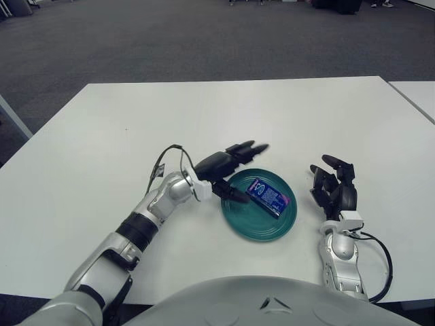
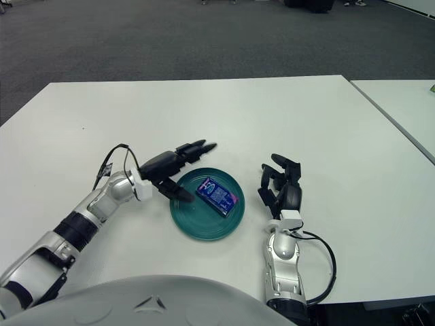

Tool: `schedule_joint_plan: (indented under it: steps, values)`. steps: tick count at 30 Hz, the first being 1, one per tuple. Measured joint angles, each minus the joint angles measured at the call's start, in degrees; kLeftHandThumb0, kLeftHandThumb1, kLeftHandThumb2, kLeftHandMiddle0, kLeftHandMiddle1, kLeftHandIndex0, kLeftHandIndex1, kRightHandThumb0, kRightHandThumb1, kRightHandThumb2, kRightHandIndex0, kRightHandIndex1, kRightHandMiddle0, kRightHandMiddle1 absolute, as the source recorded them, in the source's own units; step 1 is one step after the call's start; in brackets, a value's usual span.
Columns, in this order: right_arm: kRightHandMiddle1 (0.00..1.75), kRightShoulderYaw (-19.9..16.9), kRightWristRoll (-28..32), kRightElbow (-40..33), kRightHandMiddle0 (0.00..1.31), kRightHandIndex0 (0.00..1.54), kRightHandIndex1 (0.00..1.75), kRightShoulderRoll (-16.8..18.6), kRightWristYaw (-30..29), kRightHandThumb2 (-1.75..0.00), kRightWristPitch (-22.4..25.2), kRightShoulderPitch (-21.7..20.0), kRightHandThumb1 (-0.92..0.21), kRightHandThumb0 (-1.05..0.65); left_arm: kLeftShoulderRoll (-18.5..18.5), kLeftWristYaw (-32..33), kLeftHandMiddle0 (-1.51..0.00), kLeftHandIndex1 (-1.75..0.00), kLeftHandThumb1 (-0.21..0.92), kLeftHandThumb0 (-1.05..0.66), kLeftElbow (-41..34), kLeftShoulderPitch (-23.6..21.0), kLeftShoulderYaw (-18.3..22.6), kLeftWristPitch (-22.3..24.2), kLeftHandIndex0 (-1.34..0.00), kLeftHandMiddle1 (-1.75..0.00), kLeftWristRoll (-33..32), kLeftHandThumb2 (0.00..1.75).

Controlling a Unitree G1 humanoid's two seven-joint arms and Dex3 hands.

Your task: Put the gum into the plate.

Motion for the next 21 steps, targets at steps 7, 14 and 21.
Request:
schedule_joint_plan:
  steps: [7,14,21]
  values:
    - [1.20,0.00,0.23,-0.06,0.11,0.53,0.78,0.16,0.89,-0.67,0.34,0.33,-0.91,-0.50,-11.27,4.61,-0.36,-1.04,0.92,-0.87,3.64,5.48,11.45,8.97,-0.01,-0.40,-15.31,0.73]
    - [1.20,-0.05,0.32,-0.41,0.12,0.53,0.81,0.16,1.83,-0.70,0.38,0.69,-0.89,-0.49,-13.08,10.21,-0.33,-1.15,0.92,-0.83,3.68,8.08,18.71,15.73,-0.06,-0.67,-17.13,0.80]
    - [1.21,-0.07,0.29,-0.95,0.12,0.53,0.83,0.00,2.60,-0.71,0.38,1.45,-0.89,-0.49,-13.42,14.87,-0.35,-1.19,0.92,-0.81,-1.78,10.72,20.74,16.64,-0.17,-0.74,-14.03,0.83]
